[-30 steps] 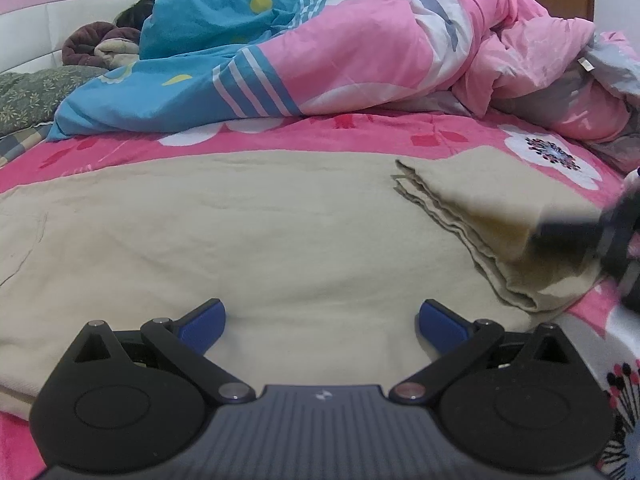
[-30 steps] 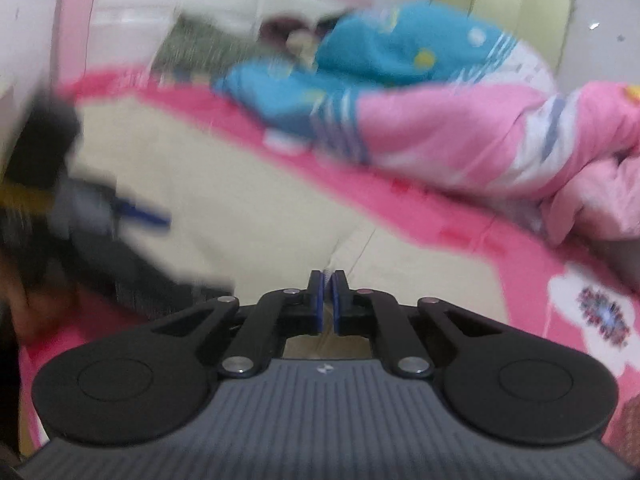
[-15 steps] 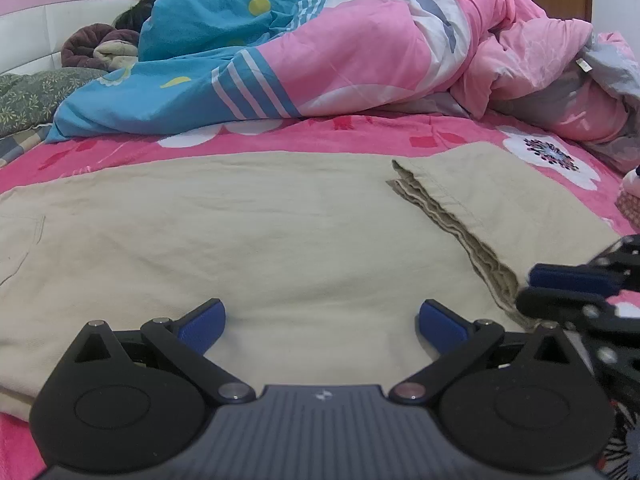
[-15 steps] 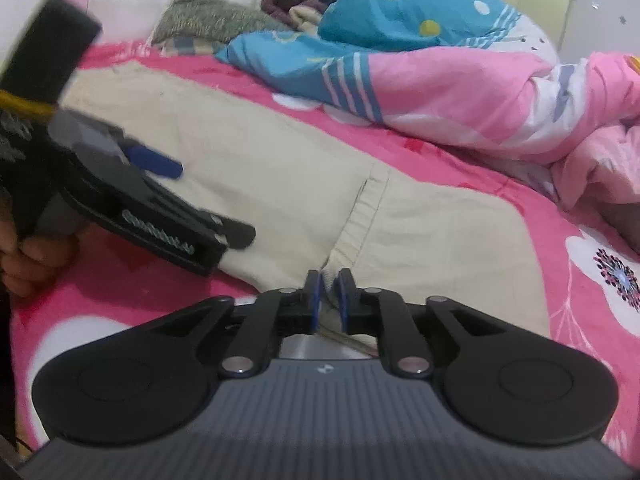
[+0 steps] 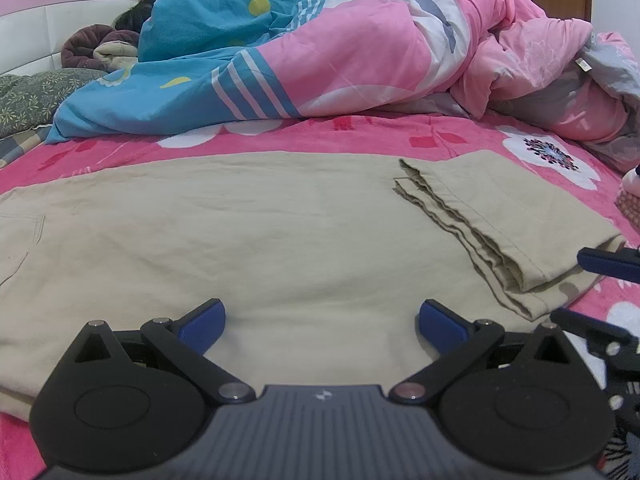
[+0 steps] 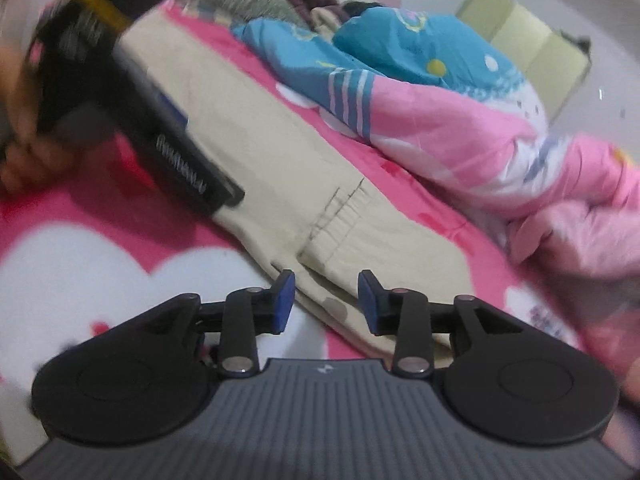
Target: Fold clothes
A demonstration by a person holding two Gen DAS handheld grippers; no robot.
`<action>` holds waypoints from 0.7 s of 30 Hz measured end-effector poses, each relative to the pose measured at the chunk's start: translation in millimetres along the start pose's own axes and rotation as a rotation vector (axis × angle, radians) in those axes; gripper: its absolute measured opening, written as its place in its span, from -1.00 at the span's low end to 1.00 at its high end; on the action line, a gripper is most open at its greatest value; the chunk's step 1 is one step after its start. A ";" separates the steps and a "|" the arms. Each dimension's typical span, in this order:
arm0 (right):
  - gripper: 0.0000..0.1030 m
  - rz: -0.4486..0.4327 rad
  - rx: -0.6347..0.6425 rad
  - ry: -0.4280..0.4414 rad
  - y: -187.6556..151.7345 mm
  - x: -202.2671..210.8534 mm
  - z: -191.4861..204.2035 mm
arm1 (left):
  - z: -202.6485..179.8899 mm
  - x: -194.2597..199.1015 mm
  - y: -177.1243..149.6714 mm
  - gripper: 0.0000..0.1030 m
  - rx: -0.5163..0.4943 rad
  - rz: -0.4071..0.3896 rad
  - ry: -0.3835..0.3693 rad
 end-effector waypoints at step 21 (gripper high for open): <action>-0.98 -0.010 0.006 -0.003 4.5 -13.2 -8.8 | -0.5 -0.3 0.1 1.00 -0.002 -0.002 0.002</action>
Point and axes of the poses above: each gripper's, at about its wrist camera, not at the fingertips, and x roughly against the way its jaws point, z to its left, y to its top, the point moved 3 cm from there along -x, roughly the way its jaws point, and after that the axes turned 1 degree about z, right-handed, at the moved point
